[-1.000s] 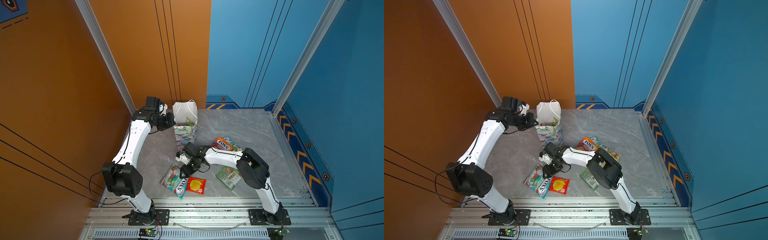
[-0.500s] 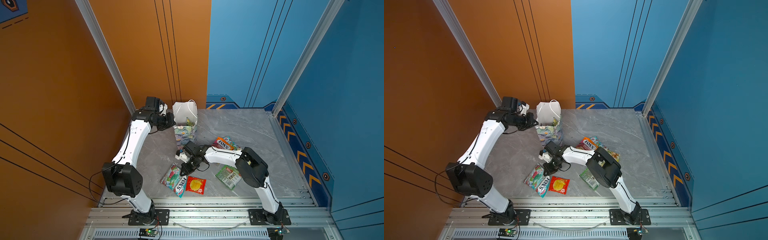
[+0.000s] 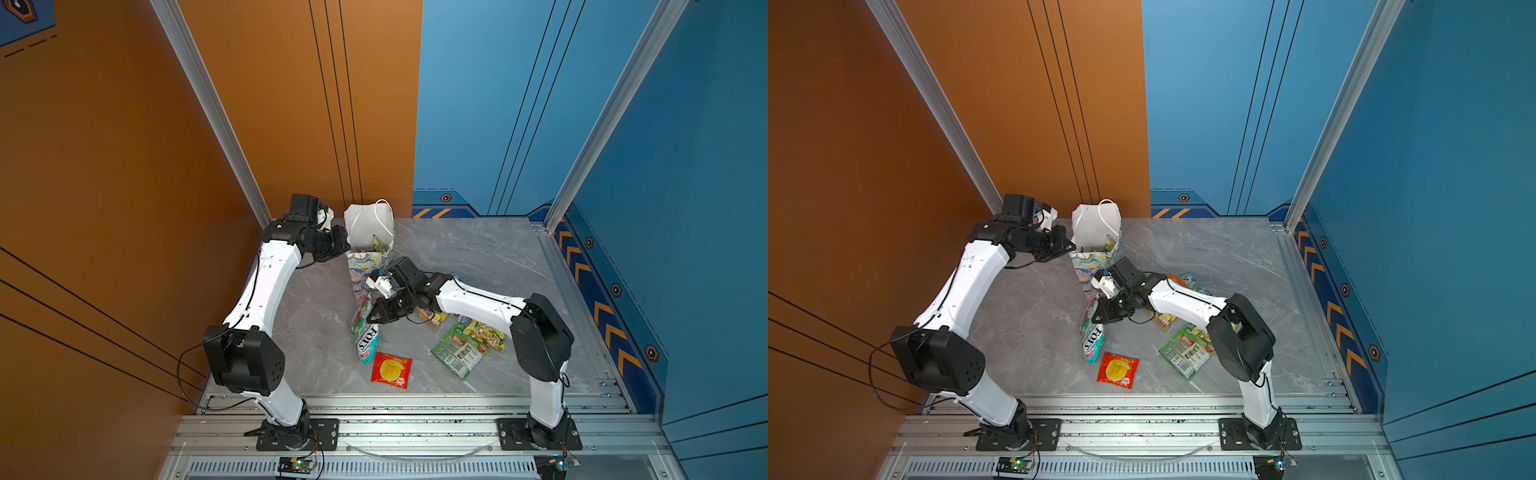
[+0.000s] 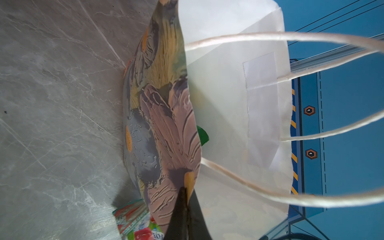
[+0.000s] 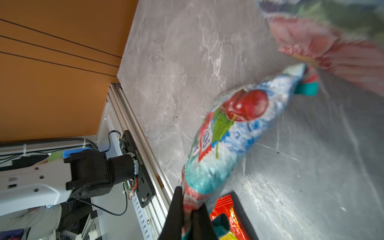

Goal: Place the snacks into the paper bag
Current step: Pick up the snack from the bottom-center of the table, then place the snack in the paper bag.

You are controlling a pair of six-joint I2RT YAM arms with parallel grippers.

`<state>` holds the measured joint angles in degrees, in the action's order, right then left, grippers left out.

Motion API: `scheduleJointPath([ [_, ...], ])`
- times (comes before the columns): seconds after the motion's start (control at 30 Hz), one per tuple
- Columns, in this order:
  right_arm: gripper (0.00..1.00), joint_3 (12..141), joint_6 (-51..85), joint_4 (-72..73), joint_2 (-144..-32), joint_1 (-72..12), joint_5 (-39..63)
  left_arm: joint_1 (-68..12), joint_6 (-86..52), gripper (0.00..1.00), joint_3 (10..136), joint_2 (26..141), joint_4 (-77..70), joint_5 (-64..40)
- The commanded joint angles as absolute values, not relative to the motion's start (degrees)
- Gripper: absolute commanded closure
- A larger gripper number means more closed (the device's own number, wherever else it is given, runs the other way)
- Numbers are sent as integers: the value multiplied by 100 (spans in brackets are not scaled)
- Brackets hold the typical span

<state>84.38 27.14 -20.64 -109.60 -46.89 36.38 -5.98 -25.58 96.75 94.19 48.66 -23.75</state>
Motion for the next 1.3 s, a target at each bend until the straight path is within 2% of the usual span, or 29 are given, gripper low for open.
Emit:
scheduleJointPath([
  [0.0, 100, 8139, 2959, -1964, -10585, -4550, 3489, -561, -2600, 100, 9630, 9322, 4786, -2558],
  [0.37, 100, 7498, 3120, -2486, -9421, -4056, 2949, -580, -2628, 100, 9535, 9288, 4670, -2558],
  [0.73, 100, 7470, 3405, -2974, -8389, -3099, 2195, -597, -2724, 100, 9580, 9369, 4617, -2652],
  [0.97, 100, 7905, 3338, -3167, -8009, -2670, 1480, -623, -2795, 100, 9502, 9283, 4632, -2638],
  [1.27, 100, 8781, 3116, -3234, -8099, -2470, 804, -666, -2839, 100, 9457, 9216, 4627, -2574],
])
